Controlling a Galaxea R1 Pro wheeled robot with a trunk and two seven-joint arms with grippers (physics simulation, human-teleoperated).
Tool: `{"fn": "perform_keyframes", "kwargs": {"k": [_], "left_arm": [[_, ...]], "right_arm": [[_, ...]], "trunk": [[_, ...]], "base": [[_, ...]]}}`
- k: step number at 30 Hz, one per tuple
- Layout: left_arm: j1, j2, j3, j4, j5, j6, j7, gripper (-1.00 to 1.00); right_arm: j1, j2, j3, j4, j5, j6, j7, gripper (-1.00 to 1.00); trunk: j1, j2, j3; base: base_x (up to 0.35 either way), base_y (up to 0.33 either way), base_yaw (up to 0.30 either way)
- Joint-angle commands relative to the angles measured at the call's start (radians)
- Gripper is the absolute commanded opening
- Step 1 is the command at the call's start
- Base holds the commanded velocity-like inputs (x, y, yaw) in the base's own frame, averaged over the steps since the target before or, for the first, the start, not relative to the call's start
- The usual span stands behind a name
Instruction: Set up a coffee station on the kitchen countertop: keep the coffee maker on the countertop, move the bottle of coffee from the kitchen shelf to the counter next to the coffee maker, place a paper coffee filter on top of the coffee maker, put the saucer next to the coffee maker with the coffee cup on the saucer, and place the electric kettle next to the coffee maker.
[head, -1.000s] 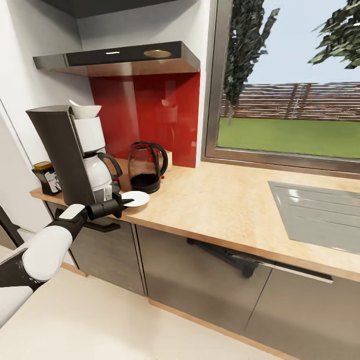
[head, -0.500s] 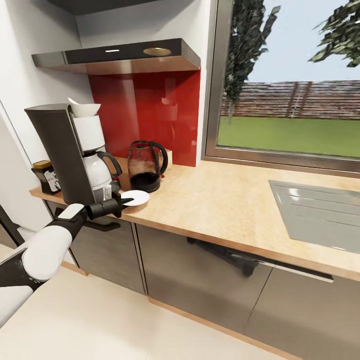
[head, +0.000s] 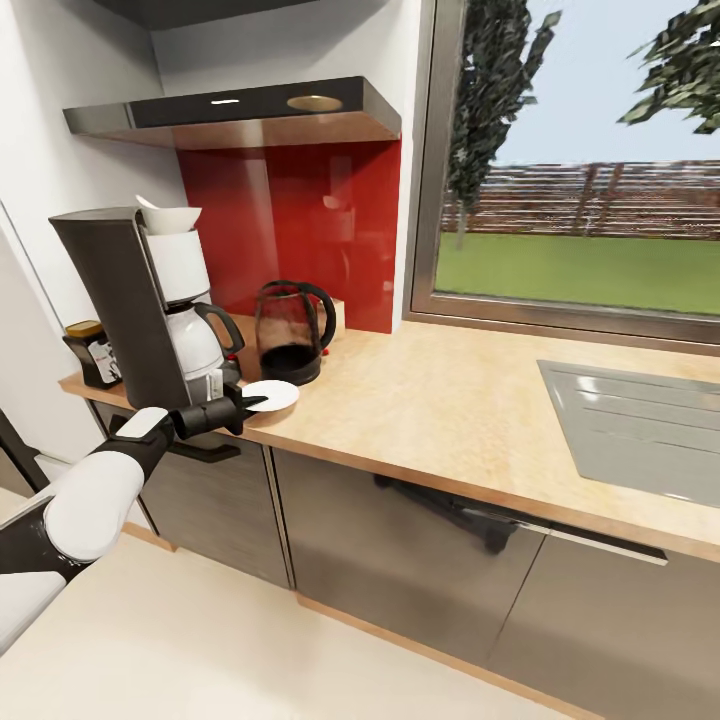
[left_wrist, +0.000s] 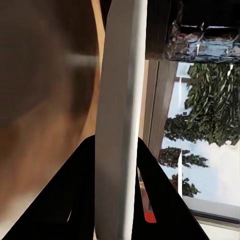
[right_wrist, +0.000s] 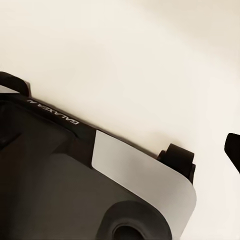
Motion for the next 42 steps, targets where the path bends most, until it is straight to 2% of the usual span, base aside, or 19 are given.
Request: {"fn": "perform_keyframes", "kwargs": {"k": [1, 10, 11, 31, 42], "left_arm": [[0.000, 0.000, 0.000, 0.005, -0.028, -0.009, -0.014, -1.00], [0.000, 0.000, 0.000, 0.005, -0.028, -0.009, -0.014, -1.00], [0.000, 0.000, 0.000, 0.005, -0.028, -0.009, -0.014, 1.00], [0.000, 0.000, 0.001, 0.005, -0.028, -0.009, -0.015, 1.00], [0.000, 0.001, 0.001, 0.005, -0.028, -0.009, -0.015, 1.00]], "right_arm": [[-0.002, 0.000, 0.008, 0.004, -0.006, -0.008, 0.003, 1.00], [-0.002, 0.001, 0.009, 0.005, -0.006, -0.008, 0.001, 1.00], [-0.002, 0.001, 0.009, 0.004, -0.006, -0.009, 0.001, 1.00], [-0.002, 0.001, 0.009, 0.004, -0.006, -0.009, 0.001, 1.00], [-0.002, 0.001, 0.009, 0.004, -0.006, -0.009, 0.001, 1.00]], "trunk": [[0.000, 0.000, -0.001], [0.000, 0.000, -0.001], [0.000, 0.000, -0.001], [0.000, 0.000, -0.001], [0.000, 0.000, -0.001]], "base": [[0.000, 0.000, 0.000], [0.000, 0.000, 0.000], [0.000, 0.000, 0.000], [0.000, 0.000, 0.000], [-0.090, 0.019, 0.000]]}}
